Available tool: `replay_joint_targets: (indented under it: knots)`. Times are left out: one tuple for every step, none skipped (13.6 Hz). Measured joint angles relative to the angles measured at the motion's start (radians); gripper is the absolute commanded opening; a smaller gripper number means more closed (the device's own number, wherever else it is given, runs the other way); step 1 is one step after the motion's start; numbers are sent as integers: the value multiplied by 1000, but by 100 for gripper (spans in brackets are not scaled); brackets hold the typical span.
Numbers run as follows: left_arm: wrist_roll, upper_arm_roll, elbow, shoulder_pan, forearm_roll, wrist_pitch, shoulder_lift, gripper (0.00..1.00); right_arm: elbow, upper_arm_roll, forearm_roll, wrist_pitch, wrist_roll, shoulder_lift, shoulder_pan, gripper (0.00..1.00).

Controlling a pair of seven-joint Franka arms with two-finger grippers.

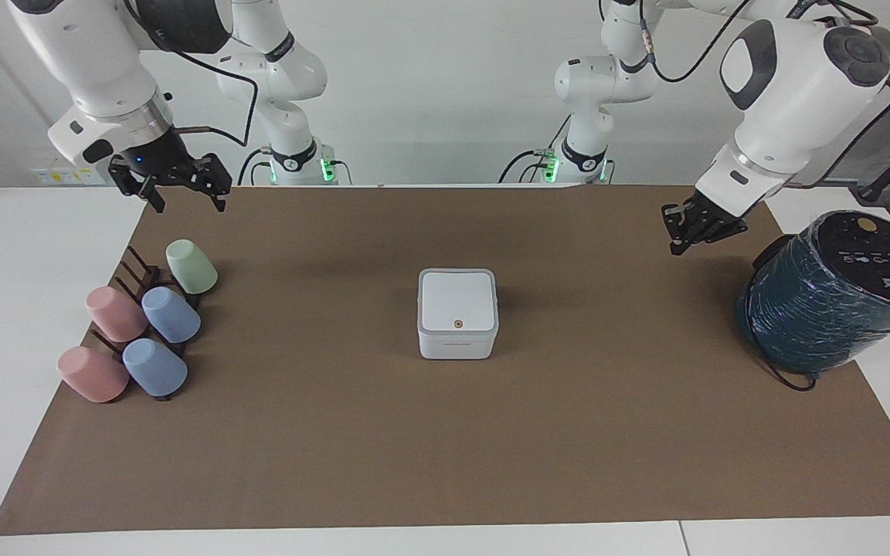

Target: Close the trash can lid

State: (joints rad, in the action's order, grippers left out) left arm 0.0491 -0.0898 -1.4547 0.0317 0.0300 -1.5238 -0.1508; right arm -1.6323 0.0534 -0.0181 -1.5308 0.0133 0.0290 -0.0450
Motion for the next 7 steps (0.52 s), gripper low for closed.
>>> replay_joint_targets:
  knots:
    - [4,-3,-1,0,-17,17,4,60,0,0,0,0,0,0,0,100]
    - [4,-8,-2,0,-22,26,7,80,0,0,0,0,0,0,0,100]
    - [4,-11,-4,1,-25,29,9,100,0,0,0,0,0,0,0,100]
    - [4,-13,-4,1,-26,29,10,100,0,0,0,0,0,0,0,100]
    - [5,-13,-4,1,-26,28,11,100,0,0,0,0,0,0,0,100]
    - [5,-13,-4,1,-26,26,11,100,0,0,0,0,0,0,0,100]
    - [5,-13,-4,1,-26,22,12,100,0,0,0,0,0,0,0,100]
